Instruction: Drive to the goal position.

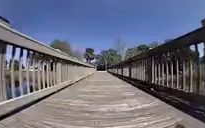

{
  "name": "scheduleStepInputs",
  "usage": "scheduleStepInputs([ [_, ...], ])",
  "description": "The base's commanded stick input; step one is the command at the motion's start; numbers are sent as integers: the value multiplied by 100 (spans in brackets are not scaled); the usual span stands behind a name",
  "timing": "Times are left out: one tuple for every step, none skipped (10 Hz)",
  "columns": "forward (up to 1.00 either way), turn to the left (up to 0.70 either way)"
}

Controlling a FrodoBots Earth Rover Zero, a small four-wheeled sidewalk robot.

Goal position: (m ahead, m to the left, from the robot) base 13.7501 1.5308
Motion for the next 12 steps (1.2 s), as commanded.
scheduleStepInputs([
  [70, 0],
  [70, 0],
  [70, 0],
  [70, 0],
  [70, 0],
  [70, 0],
  [70, 0],
  [70, 0],
  [70, 0],
  [70, 0],
  [70, 0],
  [70, 0],
])
